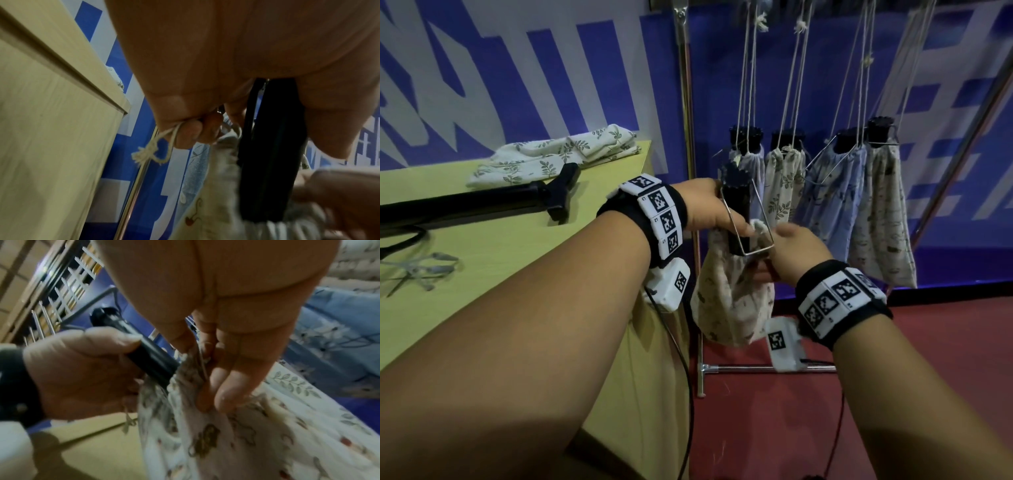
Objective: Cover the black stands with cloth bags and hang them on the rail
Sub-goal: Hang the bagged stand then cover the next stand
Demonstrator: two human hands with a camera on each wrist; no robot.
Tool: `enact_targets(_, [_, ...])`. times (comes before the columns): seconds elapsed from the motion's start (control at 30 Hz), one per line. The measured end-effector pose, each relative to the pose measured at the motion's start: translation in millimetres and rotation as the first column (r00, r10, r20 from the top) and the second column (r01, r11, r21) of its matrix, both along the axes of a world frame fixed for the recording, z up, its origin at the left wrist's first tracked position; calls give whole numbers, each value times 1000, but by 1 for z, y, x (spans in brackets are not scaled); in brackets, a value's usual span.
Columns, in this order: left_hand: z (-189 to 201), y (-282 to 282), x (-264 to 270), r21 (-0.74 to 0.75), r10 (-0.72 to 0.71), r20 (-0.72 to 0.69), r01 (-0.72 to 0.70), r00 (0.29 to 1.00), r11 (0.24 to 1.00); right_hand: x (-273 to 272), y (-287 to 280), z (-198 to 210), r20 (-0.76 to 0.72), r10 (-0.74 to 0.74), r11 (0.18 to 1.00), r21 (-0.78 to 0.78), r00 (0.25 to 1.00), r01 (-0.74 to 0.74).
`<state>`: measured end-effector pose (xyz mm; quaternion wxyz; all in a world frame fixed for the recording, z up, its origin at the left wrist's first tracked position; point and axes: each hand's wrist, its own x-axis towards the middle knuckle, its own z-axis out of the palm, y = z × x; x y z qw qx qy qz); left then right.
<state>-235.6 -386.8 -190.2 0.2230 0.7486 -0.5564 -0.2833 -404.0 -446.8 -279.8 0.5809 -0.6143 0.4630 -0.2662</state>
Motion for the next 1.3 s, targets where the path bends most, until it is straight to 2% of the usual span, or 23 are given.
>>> enact_targets(0.1, [1,2,0,9,-38,-39,38,999,999,-2,0,6,54,14,985,-175,998,-5])
enact_targets(0.2, [2,0,2,-64,-33,-81,27,996,998,-4,4,10,165,47,988,-154,985,-22])
enact_targets(0.3, [5,3,-1,-102,-20,-21,18,1000,995,-4,6,13,245,69,993,-106,967,-44])
enact_targets(0.43, [1,1,-2,-30,-14,46,15,999,999,-5,11,19,272,41,986,-165,961,5])
enact_targets(0.53, [-4,0,-1,90,6,104,-16,995,996,-6,11,20,400,-13,992,-107,916,61])
enact_targets(0.63, [-2,3,-3,134,10,133,-28,991,991,-6,10,16,463,-45,995,-59,885,81])
enact_targets(0.73, [1,5,-3,151,5,171,-32,985,988,-7,8,16,427,-46,990,-99,903,97])
enact_targets(0.83, [-1,5,-1,103,14,160,-31,987,994,-10,3,15,299,-35,973,-206,954,100])
enact_targets(0.9, [-1,6,1,61,74,223,-90,972,994,-11,0,11,205,-27,956,-282,978,86])
enact_targets(1.0, [2,7,2,114,58,384,-110,921,987,-10,-1,4,81,-11,926,-376,997,41])
enact_targets(1.07, [3,6,0,109,48,427,-104,903,989,-10,-2,2,43,-6,917,-399,999,23])
enact_targets(1.3, [6,0,3,-83,169,407,-148,897,985,-14,-2,5,0,-17,896,-443,1000,15])
